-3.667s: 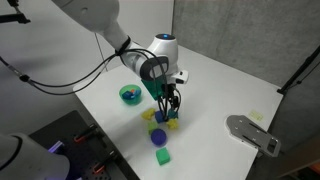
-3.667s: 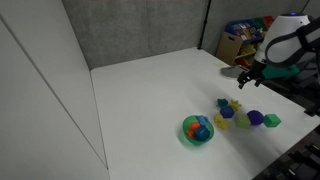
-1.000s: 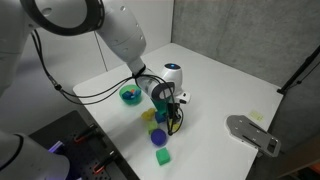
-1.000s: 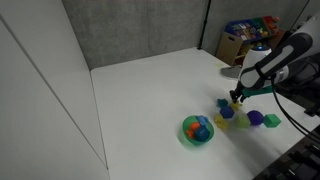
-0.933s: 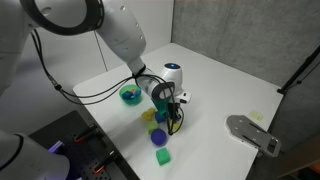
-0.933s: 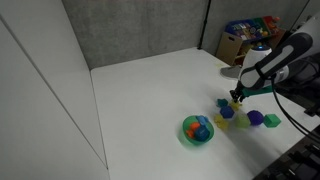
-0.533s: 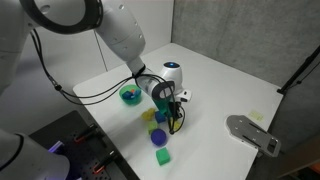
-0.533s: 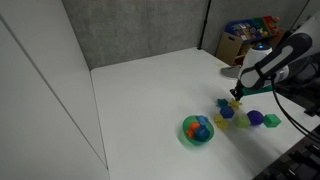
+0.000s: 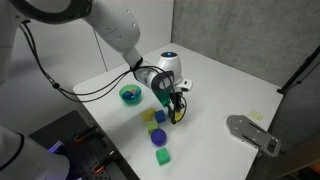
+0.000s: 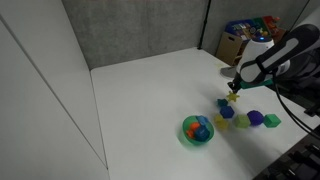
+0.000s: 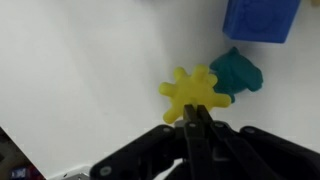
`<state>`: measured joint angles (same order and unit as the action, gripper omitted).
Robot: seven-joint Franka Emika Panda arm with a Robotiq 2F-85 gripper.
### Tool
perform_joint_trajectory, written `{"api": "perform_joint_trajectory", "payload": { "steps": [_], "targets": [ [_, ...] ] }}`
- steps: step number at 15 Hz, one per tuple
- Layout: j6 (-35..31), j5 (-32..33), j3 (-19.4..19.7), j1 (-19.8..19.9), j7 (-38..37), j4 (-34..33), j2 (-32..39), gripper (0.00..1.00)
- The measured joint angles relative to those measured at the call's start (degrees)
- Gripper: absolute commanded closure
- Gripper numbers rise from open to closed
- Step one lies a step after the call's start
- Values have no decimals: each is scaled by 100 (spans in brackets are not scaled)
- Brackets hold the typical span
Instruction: Put the yellow thing into the bowl
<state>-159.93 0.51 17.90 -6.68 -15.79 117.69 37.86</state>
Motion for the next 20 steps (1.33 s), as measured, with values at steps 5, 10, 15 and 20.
{"api": "perform_joint_trajectory", "payload": {
  "steps": [5,10,15,20],
  "targets": [
    [41,436,177,-697,-480,232,-765,97],
    [120,732,-75,-1189,-788,468,-1302,97],
    [367,698,-887,-1205,-792,618,-1585,97],
    [543,157,-1814,-982,-498,745,-1655,97]
  ]
}}
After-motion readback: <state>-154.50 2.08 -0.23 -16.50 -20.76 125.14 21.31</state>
